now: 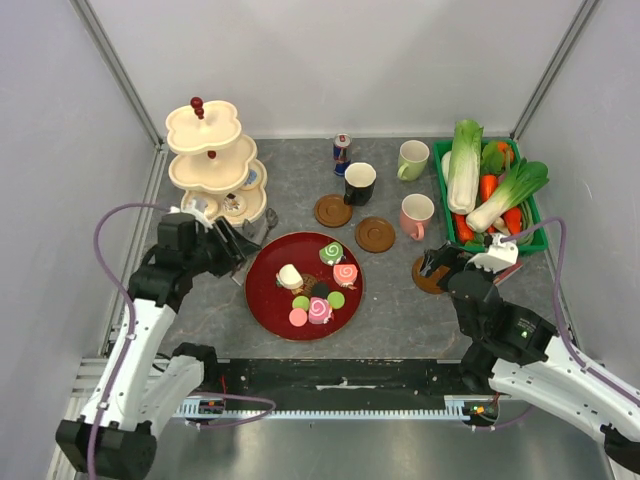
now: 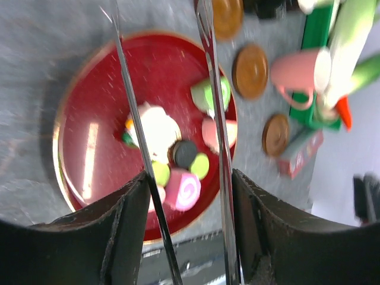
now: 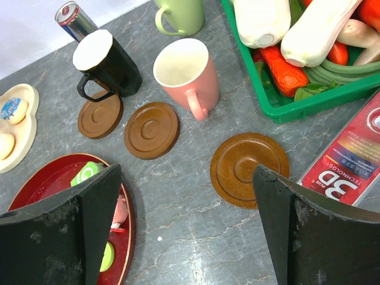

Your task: Serve the afternoon tea

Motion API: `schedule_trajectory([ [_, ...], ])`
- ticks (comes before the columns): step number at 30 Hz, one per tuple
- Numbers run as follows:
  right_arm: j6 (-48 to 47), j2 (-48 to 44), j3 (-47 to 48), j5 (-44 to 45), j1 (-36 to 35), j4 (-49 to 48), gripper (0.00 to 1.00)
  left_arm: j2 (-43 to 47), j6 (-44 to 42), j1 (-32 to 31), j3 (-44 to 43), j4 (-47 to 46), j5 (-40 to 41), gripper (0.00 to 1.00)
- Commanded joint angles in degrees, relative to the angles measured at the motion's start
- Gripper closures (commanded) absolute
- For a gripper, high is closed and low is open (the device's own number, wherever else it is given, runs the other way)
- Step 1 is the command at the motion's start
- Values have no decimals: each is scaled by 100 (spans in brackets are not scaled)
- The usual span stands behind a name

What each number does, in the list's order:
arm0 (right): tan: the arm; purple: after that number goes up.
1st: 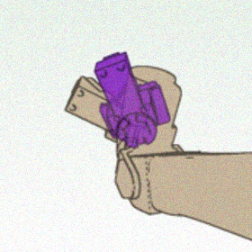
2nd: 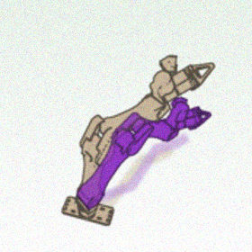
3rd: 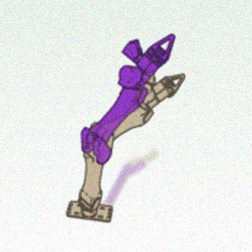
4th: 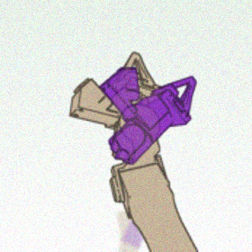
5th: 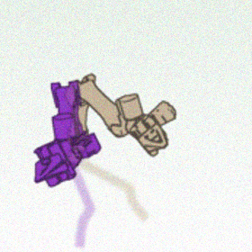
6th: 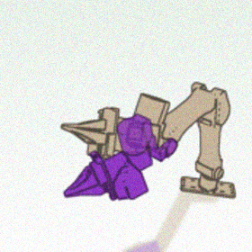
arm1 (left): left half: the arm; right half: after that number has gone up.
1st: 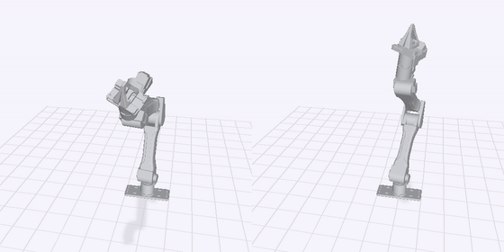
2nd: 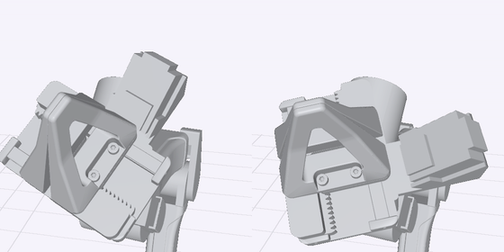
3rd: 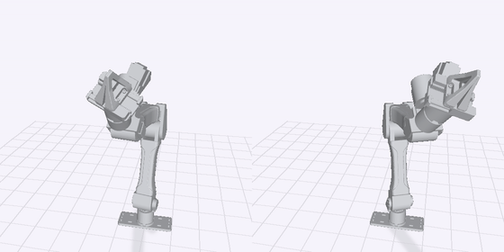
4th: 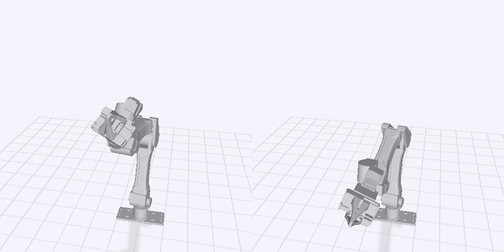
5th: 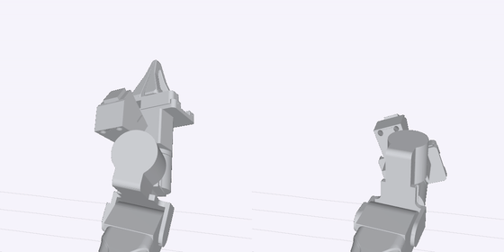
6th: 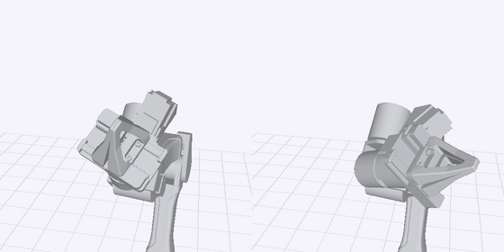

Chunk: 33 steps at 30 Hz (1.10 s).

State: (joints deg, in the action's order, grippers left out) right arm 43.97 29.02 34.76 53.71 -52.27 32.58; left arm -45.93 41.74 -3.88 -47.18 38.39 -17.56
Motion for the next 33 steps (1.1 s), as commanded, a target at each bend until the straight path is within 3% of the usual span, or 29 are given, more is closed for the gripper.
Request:
schedule_trajectory([
  [1,130,-115,-40,-89,-2,-76,2,-12,89,-1173,-125,282,279,39],
  [6,218,-80,-40,-124,-2,12,2,-240,151,-2177,-318,756,779,39],
  [11,305,-80,-84,-159,-2,56,2,-285,159,-2617,-389,1188,965,39],
  [17,367,-115,-137,-203,-2,73,2,-337,133,-2811,-318,1496,1141,39],
  [26,394,-133,-198,-203,-2,82,2,-417,45,-2934,-336,1443,702,39],
  [33,411,-186,-233,-203,-2,126,2,-92,-16,-2952,-485,2154,571,38],
])
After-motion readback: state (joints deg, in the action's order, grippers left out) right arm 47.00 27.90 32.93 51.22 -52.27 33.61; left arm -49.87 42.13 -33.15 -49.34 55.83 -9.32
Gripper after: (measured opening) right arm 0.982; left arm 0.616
